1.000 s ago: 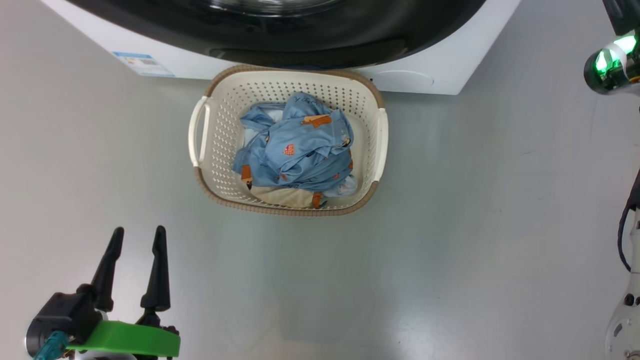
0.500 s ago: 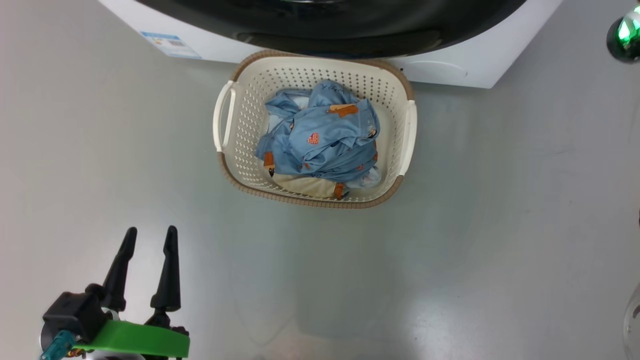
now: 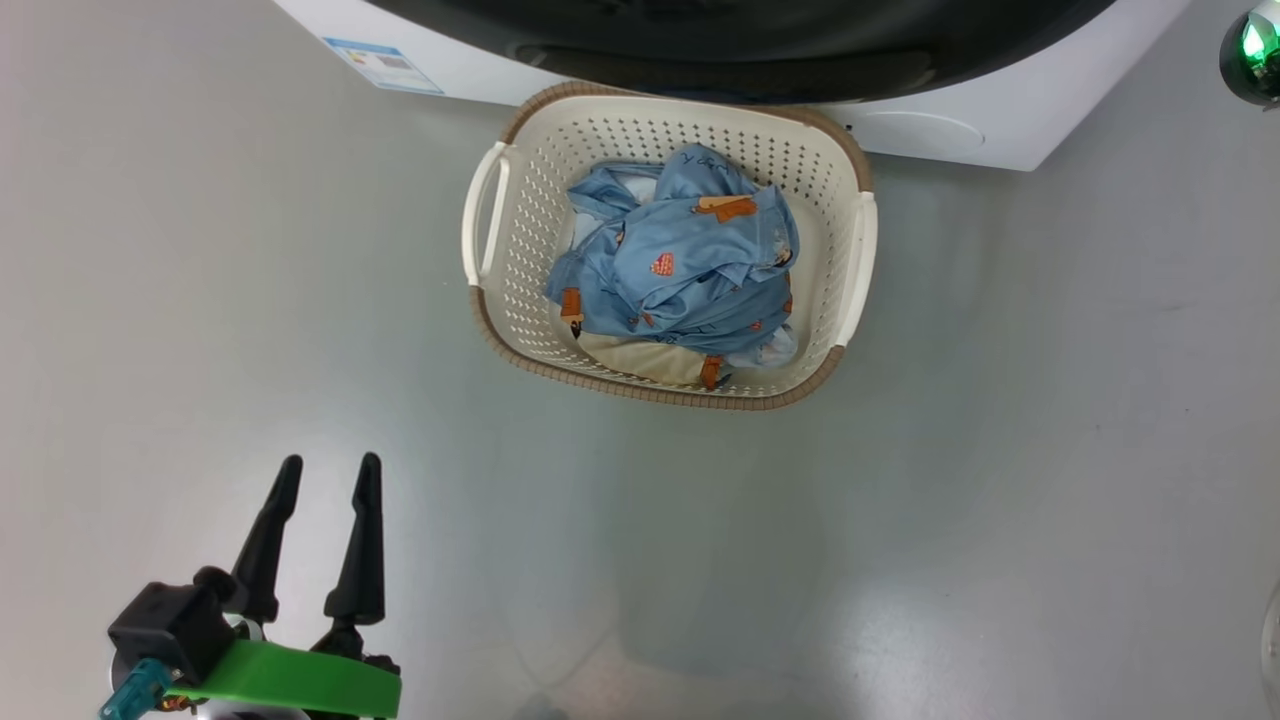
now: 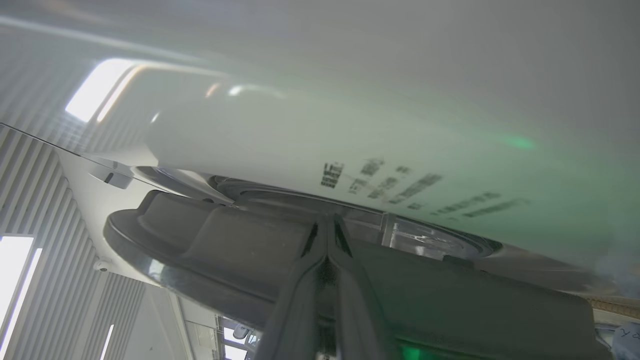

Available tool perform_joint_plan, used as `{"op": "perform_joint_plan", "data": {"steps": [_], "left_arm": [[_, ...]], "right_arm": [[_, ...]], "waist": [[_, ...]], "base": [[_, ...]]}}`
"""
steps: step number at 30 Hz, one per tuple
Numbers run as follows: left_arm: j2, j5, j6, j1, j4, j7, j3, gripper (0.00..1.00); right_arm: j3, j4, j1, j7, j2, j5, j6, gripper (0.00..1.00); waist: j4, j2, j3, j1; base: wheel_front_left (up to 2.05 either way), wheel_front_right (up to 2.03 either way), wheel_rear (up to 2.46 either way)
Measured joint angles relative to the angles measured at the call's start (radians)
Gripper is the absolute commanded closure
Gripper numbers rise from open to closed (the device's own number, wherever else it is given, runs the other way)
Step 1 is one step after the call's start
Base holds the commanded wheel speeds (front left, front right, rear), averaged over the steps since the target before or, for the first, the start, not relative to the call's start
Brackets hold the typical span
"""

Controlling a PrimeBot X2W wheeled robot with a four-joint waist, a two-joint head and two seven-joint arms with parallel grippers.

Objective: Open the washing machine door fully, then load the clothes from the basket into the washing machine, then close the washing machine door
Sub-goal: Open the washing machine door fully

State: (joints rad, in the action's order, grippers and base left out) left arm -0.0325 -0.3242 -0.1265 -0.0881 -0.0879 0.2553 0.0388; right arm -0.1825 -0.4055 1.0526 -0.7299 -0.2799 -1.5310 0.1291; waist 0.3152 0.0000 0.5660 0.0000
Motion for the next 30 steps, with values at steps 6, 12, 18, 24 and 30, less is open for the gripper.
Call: {"op": "perform_joint_plan", "data": {"steps": [6, 12, 18, 24, 30], "left_arm": [[0.0, -0.009, 0.008, 0.0, 0.001, 0.0, 0.014, 0.0], [0.0, -0.02, 0.015, 0.0, 0.009, 0.0, 0.023, 0.0], [0.001, -0.029, 0.017, 0.0, 0.019, 0.0, 0.043, 0.0], [0.001, -0.044, 0.025, 0.0, 0.024, 0.0, 0.05, 0.0], [0.001, -0.045, 0.025, 0.0, 0.024, 0.0, 0.046, 0.0]], "right_arm": [[0.007, -0.001, 0.018, 0.0, -0.012, 0.0, 0.0, 1.0], [0.012, -0.002, 0.02, 0.0, -0.03, 0.0, 0.0, 1.0], [0.018, -0.008, 0.039, 0.0, -0.049, 0.0, 0.0, 1.0], [0.037, -0.011, 0.041, 0.001, -0.056, 0.0, 0.0, 1.0], [0.048, -0.012, 0.055, 0.003, -0.056, 0.0, 0.0, 1.0]], "waist": [[0.017, 0.0, -0.005, 0.0], [0.027, 0.0, -0.001, 0.0], [0.038, 0.0, 0.011, 0.0], [0.047, 0.0, 0.024, 0.0], [0.048, 0.0, 0.02, 0.0]], "base": [[0.0, 0.0, 0.0], [0.0, 0.0, 0.0], [0.0, 0.0, 0.0], [0.0, 0.0, 0.0], [0.0, 0.0, 0.0]]}}
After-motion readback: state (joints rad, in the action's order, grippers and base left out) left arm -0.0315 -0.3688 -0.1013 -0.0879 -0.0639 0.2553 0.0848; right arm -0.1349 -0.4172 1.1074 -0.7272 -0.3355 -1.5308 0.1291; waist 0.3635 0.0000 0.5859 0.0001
